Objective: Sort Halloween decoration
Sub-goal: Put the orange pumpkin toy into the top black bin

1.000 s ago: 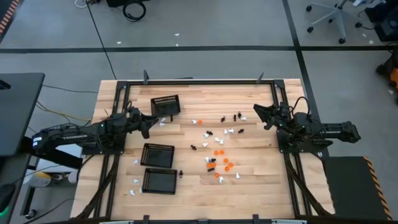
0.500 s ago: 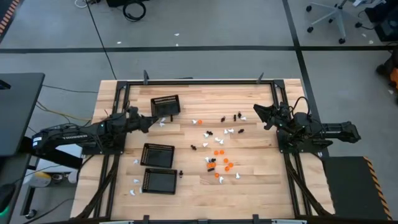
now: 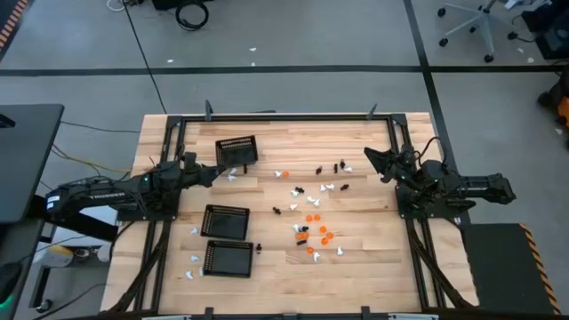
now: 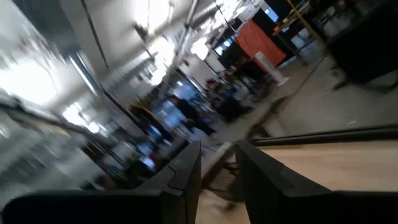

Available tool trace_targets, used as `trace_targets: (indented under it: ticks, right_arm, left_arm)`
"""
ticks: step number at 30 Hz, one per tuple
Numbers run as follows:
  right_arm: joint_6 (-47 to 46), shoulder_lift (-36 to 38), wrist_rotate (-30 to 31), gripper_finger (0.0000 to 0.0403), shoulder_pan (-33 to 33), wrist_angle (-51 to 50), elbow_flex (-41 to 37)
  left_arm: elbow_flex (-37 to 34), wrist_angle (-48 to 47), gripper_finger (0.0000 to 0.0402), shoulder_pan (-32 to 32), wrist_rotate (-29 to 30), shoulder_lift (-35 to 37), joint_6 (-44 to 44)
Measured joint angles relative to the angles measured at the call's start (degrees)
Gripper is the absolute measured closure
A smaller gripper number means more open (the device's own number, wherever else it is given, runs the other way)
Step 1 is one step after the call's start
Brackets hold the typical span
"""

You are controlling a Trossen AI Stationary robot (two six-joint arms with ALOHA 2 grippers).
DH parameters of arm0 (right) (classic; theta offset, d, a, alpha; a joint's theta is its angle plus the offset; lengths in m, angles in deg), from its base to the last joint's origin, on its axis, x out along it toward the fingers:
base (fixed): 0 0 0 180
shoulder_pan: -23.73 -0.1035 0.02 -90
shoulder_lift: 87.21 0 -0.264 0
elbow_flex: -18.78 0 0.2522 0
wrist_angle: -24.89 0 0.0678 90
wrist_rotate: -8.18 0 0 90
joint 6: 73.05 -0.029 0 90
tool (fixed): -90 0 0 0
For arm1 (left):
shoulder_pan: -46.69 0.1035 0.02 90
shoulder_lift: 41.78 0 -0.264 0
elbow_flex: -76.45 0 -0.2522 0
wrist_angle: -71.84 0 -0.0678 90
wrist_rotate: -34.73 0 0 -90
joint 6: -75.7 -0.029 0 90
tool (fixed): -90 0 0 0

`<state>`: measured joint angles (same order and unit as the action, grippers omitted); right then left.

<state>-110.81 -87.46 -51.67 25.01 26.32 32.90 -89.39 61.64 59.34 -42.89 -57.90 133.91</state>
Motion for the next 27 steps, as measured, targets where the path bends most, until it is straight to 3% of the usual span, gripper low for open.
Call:
trace_targets:
  ticks: [4, 6, 9, 11, 16, 22, 27]
  right_arm:
    - [-8.35, 0.00, -0.14, 0.0296, 0.07, 2.50, 0.00]
    - [-10.26, -0.46, -0.16, 0.0296, 0.69, 3.16, 0.02]
    - [-11.96, -1.90, -5.68, 0.0300, 1.61, 3.35, 0.04]
    - [-13.62, -4.04, -7.21, 0.0304, 1.98, 3.29, 0.04]
    - [-12.22, -11.83, -6.23, 0.0309, 2.07, 4.04, 3.61]
    - [-6.92, -24.68, -6.26, 0.0310, 3.26, 3.49, 11.36]
    - [-5.95, -37.22, -11.18, 0.0310, 5.25, -13.35, 22.54]
  left_arm:
    - [-0.01, 3.32, 0.0287, 0.02, 0.22, 0.00, 4.75]
    - [0.00, 9.64, 0.0287, 0.42, 2.39, -0.10, 2.12]
    - [0.08, 21.28, 0.0287, 1.23, 3.01, -0.23, -0.80]
    - [1.41, 22.72, 0.0287, 1.27, 2.64, -0.87, -2.77]
    - [8.81, 18.21, 0.0287, 1.47, -0.14, -5.05, -9.02]
    - [18.81, 2.25, 0.0287, 3.07, -5.58, -12.50, -15.13]
    - [25.60, -6.99, 0.0287, 5.53, -13.04, -18.57, -19.59]
